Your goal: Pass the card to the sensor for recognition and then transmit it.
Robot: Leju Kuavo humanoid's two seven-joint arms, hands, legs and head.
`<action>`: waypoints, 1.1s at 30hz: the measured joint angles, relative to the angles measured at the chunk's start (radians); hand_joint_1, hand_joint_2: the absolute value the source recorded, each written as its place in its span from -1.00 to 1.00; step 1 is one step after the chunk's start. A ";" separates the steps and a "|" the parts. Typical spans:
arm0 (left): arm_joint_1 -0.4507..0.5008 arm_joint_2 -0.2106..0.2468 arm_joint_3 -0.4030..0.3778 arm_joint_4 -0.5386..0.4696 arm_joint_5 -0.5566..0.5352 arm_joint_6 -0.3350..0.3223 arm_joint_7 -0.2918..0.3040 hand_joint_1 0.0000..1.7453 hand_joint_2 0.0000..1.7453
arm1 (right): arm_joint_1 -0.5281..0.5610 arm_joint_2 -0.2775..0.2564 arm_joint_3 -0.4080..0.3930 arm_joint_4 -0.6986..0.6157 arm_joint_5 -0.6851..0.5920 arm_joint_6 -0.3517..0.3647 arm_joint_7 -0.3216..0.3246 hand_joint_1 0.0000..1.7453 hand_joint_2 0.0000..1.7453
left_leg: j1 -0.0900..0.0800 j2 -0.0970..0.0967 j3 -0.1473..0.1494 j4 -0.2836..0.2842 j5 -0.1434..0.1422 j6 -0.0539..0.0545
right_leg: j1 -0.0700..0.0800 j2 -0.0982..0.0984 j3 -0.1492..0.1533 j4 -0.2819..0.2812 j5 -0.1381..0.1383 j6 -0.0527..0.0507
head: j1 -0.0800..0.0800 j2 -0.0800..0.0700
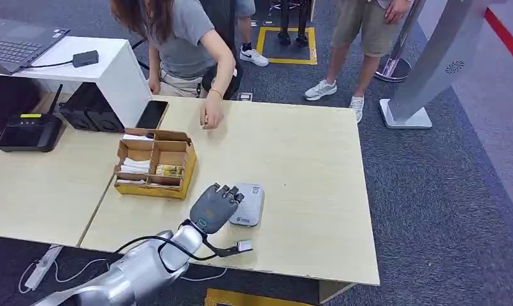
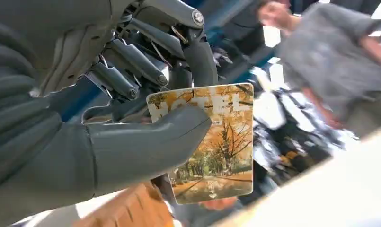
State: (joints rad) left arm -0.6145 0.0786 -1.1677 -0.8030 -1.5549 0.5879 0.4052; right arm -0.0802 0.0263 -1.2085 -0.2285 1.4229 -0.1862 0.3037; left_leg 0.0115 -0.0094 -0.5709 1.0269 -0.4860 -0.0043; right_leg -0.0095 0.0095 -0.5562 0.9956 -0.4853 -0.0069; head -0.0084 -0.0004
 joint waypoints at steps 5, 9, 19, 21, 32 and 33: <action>-0.072 0.060 -0.035 -0.061 0.000 0.013 0.149 1.00 1.00 | 0.000 0.000 0.000 0.000 0.001 0.000 0.000 -1.00 1.00 | 0.000 0.000 0.000 0.000 0.000 0.000 | 0.000 0.000 0.000 0.000 0.000 0.000 | 0.000 0.000; -0.109 0.118 -0.036 -0.119 0.000 0.004 0.212 1.00 1.00 | 0.001 0.000 0.000 0.000 0.001 0.000 0.000 -1.00 1.00 | 0.000 0.000 0.000 0.000 0.000 0.000 | 0.000 0.000 0.000 0.000 0.000 0.000 | 0.000 0.000; -0.131 0.163 -0.036 -0.160 0.000 -0.007 0.254 1.00 1.00 | 0.001 0.000 0.000 0.000 0.001 0.000 0.002 -1.00 1.00 | 0.000 0.000 0.000 0.000 0.000 0.000 | 0.000 0.000 0.000 0.000 0.000 0.000 | 0.000 0.000; -0.136 0.187 -0.035 -0.171 0.000 -0.010 0.255 1.00 1.00 | 0.001 0.000 0.000 0.000 0.001 0.000 0.005 -1.00 1.00 | 0.000 0.000 0.000 0.000 0.000 0.000 | 0.000 0.000 0.000 0.000 0.000 0.000 | 0.000 0.000; -0.136 0.292 0.102 -0.176 0.000 -0.002 0.213 1.00 1.00 | 0.002 0.000 0.000 0.000 0.010 0.002 0.003 -1.00 1.00 | 0.000 0.000 0.000 0.000 0.000 -0.001 | 0.000 0.001 0.000 0.000 0.000 0.000 | 0.000 0.000; -0.136 0.295 0.105 -0.176 0.000 -0.002 0.215 0.92 1.00 | 0.002 0.000 0.000 0.000 0.010 0.002 0.003 -1.00 1.00 | 0.000 0.000 0.000 0.000 0.000 -0.001 | 0.000 0.001 0.000 0.000 0.000 0.000 | 0.000 0.000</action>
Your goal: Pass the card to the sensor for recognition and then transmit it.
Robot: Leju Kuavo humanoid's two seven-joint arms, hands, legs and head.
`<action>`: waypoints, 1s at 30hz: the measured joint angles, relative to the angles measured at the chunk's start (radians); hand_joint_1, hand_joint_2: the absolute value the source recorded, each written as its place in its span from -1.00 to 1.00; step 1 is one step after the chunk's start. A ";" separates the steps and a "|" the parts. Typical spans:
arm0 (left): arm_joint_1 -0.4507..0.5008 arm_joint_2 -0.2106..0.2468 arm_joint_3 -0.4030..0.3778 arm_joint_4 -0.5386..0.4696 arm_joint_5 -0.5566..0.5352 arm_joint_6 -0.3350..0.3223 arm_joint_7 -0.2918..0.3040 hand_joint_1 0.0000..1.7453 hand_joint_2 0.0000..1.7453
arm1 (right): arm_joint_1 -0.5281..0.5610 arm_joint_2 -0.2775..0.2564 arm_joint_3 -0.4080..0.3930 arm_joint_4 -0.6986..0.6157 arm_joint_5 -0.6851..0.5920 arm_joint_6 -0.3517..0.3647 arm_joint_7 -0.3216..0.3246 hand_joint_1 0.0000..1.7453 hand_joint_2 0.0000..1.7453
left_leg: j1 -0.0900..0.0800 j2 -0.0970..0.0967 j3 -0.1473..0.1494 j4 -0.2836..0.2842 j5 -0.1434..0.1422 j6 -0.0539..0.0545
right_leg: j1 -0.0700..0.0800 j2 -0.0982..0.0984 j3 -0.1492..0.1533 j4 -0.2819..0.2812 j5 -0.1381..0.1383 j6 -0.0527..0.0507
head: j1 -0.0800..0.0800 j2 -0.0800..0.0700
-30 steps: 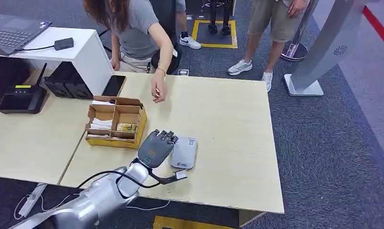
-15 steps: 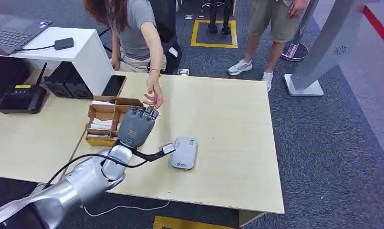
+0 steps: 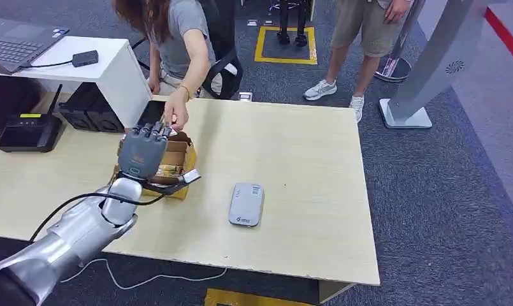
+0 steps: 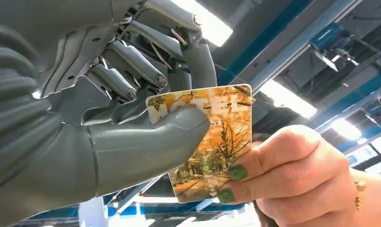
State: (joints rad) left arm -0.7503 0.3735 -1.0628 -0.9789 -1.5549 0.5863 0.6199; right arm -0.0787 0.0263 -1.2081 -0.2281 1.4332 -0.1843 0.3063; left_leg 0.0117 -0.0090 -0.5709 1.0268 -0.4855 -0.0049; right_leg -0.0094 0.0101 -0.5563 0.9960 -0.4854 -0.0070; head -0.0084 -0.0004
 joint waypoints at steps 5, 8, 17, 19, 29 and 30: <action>0.001 0.013 0.012 0.000 0.000 0.003 0.007 -1.00 1.00 | 0.000 0.000 0.000 0.000 0.000 0.002 -0.001 -1.00 1.00 | 0.000 0.000 0.000 0.000 0.000 0.000 | 0.000 0.000 0.000 0.000 0.000 0.000 | 0.000 0.000; 0.001 0.020 0.019 0.000 0.000 0.007 0.019 -1.00 1.00 | 0.000 0.000 0.000 0.000 0.000 0.003 -0.001 -1.00 1.00 | 0.000 0.000 0.000 0.000 0.000 0.000 | 0.000 0.000 0.000 0.000 0.000 0.000 | 0.000 0.000; 0.013 0.042 0.055 -0.020 0.000 0.018 0.021 -1.00 1.00 | 0.000 0.000 0.000 0.000 0.002 0.003 -0.003 -1.00 1.00 | 0.000 0.000 0.000 0.000 0.000 0.000 | 0.000 0.000 0.000 0.000 0.000 0.000 | 0.000 0.000; 0.017 0.048 0.066 -0.030 0.000 0.022 0.021 -1.00 1.00 | 0.000 0.000 0.000 0.000 0.002 0.003 -0.003 -1.00 1.00 | 0.000 0.000 0.000 0.000 0.000 0.000 | 0.000 0.000 0.000 0.000 0.000 0.000 | 0.000 0.000; 0.139 0.065 0.236 -0.170 0.000 -0.014 -0.122 -1.00 1.00 | 0.004 0.000 0.000 0.000 -0.010 0.000 -0.001 -1.00 1.00 | 0.000 0.001 0.000 0.000 0.000 0.000 | 0.000 0.001 0.000 0.000 0.000 0.000 | 0.000 0.000; 0.156 0.073 0.255 -0.197 0.000 -0.024 -0.130 -1.00 1.00 | 0.005 0.000 -0.001 0.000 -0.013 -0.002 0.002 -1.00 1.00 | 0.000 0.001 0.000 0.000 0.000 0.000 | 0.000 0.001 0.000 0.000 0.000 0.000 | 0.000 0.000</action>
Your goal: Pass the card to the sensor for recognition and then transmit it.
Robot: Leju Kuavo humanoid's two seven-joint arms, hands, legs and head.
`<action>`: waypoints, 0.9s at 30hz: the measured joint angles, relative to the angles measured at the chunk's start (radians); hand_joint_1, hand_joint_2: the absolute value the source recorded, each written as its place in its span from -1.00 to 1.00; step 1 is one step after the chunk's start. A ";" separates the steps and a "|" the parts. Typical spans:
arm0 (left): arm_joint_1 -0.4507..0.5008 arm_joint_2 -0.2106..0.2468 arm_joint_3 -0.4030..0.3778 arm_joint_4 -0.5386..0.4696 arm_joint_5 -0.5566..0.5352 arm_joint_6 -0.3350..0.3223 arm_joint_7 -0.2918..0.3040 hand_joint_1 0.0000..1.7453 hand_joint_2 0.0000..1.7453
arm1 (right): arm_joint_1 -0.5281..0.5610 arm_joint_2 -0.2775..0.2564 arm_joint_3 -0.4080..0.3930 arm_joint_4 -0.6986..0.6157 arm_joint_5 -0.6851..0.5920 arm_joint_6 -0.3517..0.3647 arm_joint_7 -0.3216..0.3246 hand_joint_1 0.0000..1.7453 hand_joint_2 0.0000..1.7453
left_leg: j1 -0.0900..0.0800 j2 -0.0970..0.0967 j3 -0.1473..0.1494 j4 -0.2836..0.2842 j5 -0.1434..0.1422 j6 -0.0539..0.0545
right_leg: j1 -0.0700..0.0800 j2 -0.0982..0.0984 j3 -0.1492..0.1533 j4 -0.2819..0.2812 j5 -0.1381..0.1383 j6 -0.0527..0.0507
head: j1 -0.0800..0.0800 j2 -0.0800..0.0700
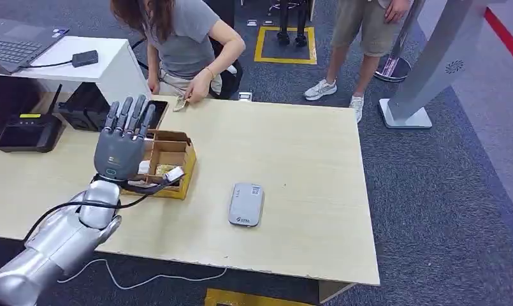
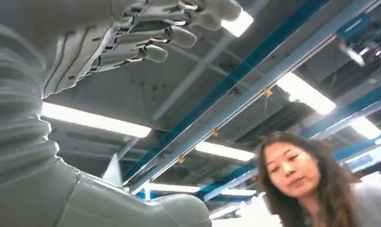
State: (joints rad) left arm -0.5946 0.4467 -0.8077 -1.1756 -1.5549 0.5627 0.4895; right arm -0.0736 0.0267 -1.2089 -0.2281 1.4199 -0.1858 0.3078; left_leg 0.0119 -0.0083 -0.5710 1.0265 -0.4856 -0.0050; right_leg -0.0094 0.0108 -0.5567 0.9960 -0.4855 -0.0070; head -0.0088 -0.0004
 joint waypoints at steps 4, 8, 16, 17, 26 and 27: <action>0.081 0.024 0.046 -0.097 0.000 -0.024 -0.052 -1.00 1.00 | 0.005 0.002 -0.003 0.000 -0.014 -0.001 0.004 -1.00 1.00 | 0.000 0.000 0.000 0.000 0.000 0.000 | 0.000 0.000 0.000 0.000 0.000 0.000 | 0.000 0.000; 0.173 0.038 0.082 -0.186 0.000 -0.051 -0.091 -1.00 1.00 | 0.006 0.007 -0.015 0.000 -0.021 -0.001 0.008 -1.00 1.00 | 0.000 0.000 0.000 0.000 0.000 0.000 | 0.000 0.000 0.000 0.000 0.000 0.000 | 0.000 0.000; 0.263 0.074 0.094 -0.278 0.000 -0.079 -0.110 -1.00 1.00 | 0.008 0.014 -0.033 0.000 -0.029 -0.003 0.016 -1.00 1.00 | 0.000 0.000 0.000 0.000 0.000 0.000 | 0.000 0.000 0.000 0.000 0.000 0.000 | 0.000 0.000; 0.272 0.077 0.094 -0.284 0.000 -0.082 -0.110 -1.00 1.00 | 0.009 0.015 -0.034 0.000 -0.029 -0.003 0.019 -1.00 1.00 | 0.000 0.000 0.000 0.000 0.000 0.000 | 0.000 0.000 0.000 0.000 0.000 0.000 | 0.000 0.000; 0.347 0.066 0.163 -0.306 0.000 -0.152 -0.221 -1.00 1.00 | 0.010 0.021 -0.044 0.000 -0.038 -0.017 0.021 -1.00 1.00 | 0.000 0.000 0.000 0.000 0.000 0.000 | 0.000 0.000 0.000 0.000 0.000 0.000 | 0.000 0.000; 0.350 0.064 0.171 -0.306 0.000 -0.155 -0.225 -0.54 1.00 | 0.010 0.021 -0.045 0.000 -0.038 -0.018 0.021 -1.00 1.00 | 0.000 0.000 0.000 0.000 0.000 0.000 | 0.000 0.000 0.000 0.000 0.000 0.000 | 0.000 0.000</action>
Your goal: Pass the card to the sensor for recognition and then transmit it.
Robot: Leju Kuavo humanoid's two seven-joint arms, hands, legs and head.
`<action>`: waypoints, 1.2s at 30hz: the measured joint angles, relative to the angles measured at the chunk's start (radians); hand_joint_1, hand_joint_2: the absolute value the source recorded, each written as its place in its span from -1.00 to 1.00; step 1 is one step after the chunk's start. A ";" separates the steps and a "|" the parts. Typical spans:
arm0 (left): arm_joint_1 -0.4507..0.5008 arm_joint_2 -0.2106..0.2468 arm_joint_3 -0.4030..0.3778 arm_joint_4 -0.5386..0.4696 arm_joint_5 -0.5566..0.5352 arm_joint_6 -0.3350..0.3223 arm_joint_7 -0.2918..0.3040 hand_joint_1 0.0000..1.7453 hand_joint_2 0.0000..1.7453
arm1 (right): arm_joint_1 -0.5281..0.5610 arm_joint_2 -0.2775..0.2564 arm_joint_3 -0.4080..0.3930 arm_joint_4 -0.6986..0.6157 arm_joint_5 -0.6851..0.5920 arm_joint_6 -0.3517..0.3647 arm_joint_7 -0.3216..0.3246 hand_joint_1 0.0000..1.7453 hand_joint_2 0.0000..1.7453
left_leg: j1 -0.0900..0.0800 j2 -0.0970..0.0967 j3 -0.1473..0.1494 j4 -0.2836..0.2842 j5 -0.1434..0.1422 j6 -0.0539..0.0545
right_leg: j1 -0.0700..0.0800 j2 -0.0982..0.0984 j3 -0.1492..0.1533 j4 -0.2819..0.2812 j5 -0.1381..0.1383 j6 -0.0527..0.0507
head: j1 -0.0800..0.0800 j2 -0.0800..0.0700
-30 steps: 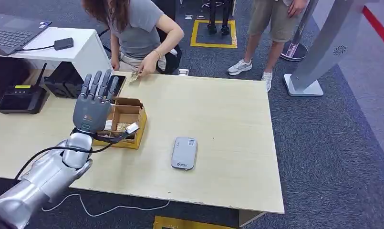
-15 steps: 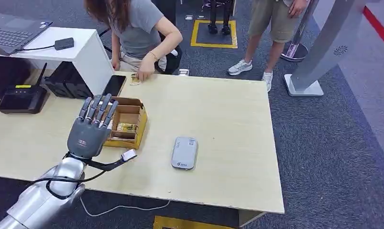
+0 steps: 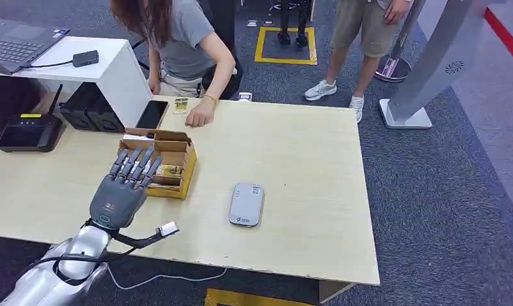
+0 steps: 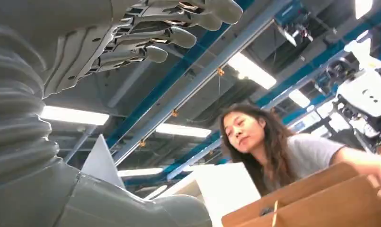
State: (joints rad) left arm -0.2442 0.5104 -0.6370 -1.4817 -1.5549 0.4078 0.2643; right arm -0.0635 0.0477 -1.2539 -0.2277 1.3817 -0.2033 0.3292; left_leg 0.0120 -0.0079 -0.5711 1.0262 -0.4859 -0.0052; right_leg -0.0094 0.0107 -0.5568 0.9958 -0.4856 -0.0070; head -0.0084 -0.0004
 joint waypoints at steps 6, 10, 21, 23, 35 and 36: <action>0.011 -0.014 0.023 0.000 0.000 -0.014 -0.006 -0.68 1.00 | 0.000 0.004 -0.005 0.000 -0.003 -0.002 0.000 -1.00 1.00 | 0.000 0.000 0.000 0.000 0.000 0.000 | 0.000 0.000 0.000 0.000 0.000 0.000 | 0.000 0.000; 0.015 -0.027 0.033 0.000 0.000 -0.028 -0.018 -0.60 1.00 | 0.000 0.005 -0.006 0.000 -0.007 -0.003 0.002 -1.00 1.00 | 0.000 0.000 0.000 0.000 0.000 0.000 | 0.000 0.000 0.000 0.000 0.000 0.000 | 0.000 0.000; 0.012 -0.066 0.055 0.015 0.000 -0.035 -0.045 -0.48 1.00 | 0.000 0.005 -0.008 0.000 -0.008 -0.003 0.002 -1.00 1.00 | 0.000 0.000 0.000 0.000 0.000 0.000 | 0.000 0.000 0.000 0.000 0.000 0.000 | 0.000 0.000; 0.008 -0.076 0.056 0.022 0.000 -0.040 -0.046 -0.48 1.00 | 0.000 0.005 -0.008 0.000 -0.005 -0.003 0.002 -1.00 1.00 | 0.000 0.000 0.000 0.000 0.000 0.000 | 0.000 0.000 0.000 0.000 0.000 0.000 | 0.000 0.000; -0.028 -0.115 0.056 0.068 0.003 -0.073 -0.062 -0.10 1.00 | 0.000 0.005 -0.008 -0.001 0.001 -0.002 0.000 -1.00 1.00 | 0.000 0.000 0.000 0.000 0.000 0.000 | 0.000 0.000 0.000 0.000 0.000 0.000 | 0.000 0.000; -0.033 -0.119 0.056 0.079 0.004 -0.077 -0.062 0.08 1.00 | 0.000 0.004 -0.008 -0.001 0.001 -0.002 0.000 -1.00 1.00 | 0.000 0.000 0.000 0.000 0.000 0.000 | 0.000 0.000 0.000 0.000 0.000 0.000 | 0.000 0.000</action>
State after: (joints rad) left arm -0.2776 0.3914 -0.5810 -1.4030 -1.5511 0.3303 0.2026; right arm -0.0636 0.0519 -1.2619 -0.2285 1.3825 -0.2056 0.3288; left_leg 0.0118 -0.0083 -0.5710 1.0262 -0.4859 -0.0052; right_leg -0.0094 0.0106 -0.5569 0.9957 -0.4855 -0.0070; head -0.0084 -0.0004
